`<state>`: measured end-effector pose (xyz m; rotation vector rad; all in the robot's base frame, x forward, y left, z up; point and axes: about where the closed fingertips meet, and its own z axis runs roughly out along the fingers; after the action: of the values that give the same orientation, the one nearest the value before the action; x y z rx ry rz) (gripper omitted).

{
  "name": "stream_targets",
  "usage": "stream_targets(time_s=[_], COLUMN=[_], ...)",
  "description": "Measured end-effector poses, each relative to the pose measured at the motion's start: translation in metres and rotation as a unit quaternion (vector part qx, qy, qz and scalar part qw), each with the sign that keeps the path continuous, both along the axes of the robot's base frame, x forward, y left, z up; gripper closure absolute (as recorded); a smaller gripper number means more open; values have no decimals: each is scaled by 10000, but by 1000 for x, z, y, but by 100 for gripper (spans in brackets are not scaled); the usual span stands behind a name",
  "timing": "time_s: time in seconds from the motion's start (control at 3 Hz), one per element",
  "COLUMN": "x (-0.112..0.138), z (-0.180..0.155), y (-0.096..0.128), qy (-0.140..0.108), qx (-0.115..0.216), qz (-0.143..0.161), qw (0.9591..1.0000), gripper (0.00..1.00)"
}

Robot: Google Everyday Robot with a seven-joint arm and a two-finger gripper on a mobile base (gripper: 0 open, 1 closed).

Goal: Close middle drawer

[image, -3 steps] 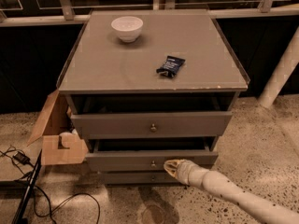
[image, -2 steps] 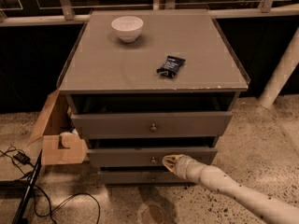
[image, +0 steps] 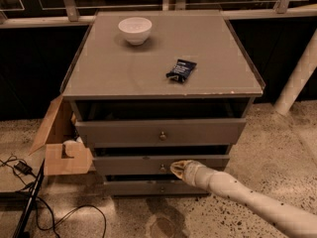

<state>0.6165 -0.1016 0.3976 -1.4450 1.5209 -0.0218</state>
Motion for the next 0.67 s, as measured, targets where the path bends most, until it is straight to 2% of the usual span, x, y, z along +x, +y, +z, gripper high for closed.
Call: stream_targets(time_s=[0.33,0.67], x=[-17,-66], z=[3,-1], y=[3,-1], qy=[321,927], qx=[-178,-216], qz=[272,676], qw=[9990,9932], gripper=[100,100])
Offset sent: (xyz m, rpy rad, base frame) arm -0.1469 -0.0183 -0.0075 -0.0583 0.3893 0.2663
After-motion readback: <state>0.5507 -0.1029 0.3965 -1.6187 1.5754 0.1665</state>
